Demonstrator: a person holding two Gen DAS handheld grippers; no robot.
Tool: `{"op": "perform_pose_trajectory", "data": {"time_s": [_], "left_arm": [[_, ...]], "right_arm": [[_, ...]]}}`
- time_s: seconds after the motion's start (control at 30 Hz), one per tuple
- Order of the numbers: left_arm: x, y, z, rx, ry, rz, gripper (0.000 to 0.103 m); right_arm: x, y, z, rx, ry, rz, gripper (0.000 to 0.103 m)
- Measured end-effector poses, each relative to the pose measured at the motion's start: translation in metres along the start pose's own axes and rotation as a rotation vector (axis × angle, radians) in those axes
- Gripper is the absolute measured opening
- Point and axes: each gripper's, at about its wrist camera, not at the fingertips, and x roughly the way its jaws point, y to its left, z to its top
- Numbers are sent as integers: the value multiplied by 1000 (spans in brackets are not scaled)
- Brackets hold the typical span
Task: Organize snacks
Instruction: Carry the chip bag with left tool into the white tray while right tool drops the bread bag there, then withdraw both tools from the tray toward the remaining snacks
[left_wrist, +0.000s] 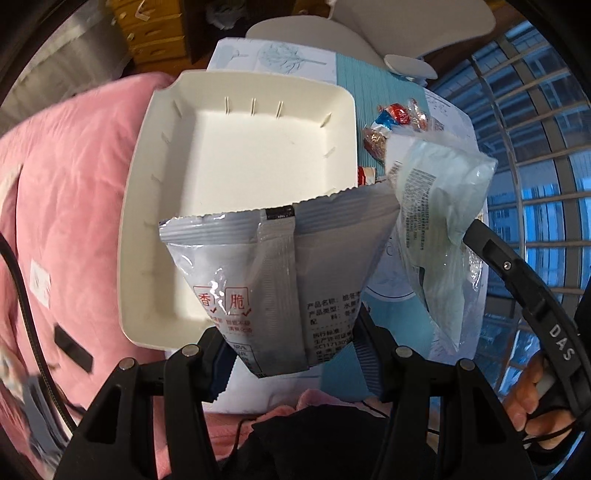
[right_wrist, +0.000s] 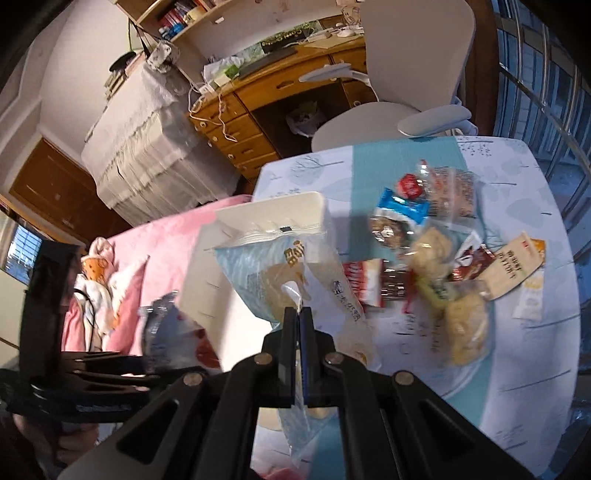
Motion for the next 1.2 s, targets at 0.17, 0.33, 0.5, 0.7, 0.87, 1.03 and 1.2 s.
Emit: {"op": "perform_pose_trajectory", "data": {"time_s": [0.17, 0.33, 0.5, 0.7, 0.87, 1.03, 1.2], "left_arm": [[3, 20, -2, 50, -9, 17, 56], [9, 42, -3, 75, -55, 10, 56], [17, 59, -6, 107, -79, -9, 57], [19, 69, -6, 87, -99, 0, 67], [17, 64, -8, 104, -123, 22, 69], [16, 57, -14, 130, -143, 12, 73], [13, 46, -23, 147, -176, -1, 81]], "right_arm": [[9, 26, -7, 30, -20, 40, 2], [28, 43, -19, 65, -9, 74, 2], [49, 55, -32, 86, 17, 71, 6], [57, 60, -39, 109, 7, 121, 13], [52, 61, -41, 104, -10, 117, 33], [49, 53, -46, 118, -7, 102, 37], [45, 43, -56, 130, -10, 80, 41]]}}
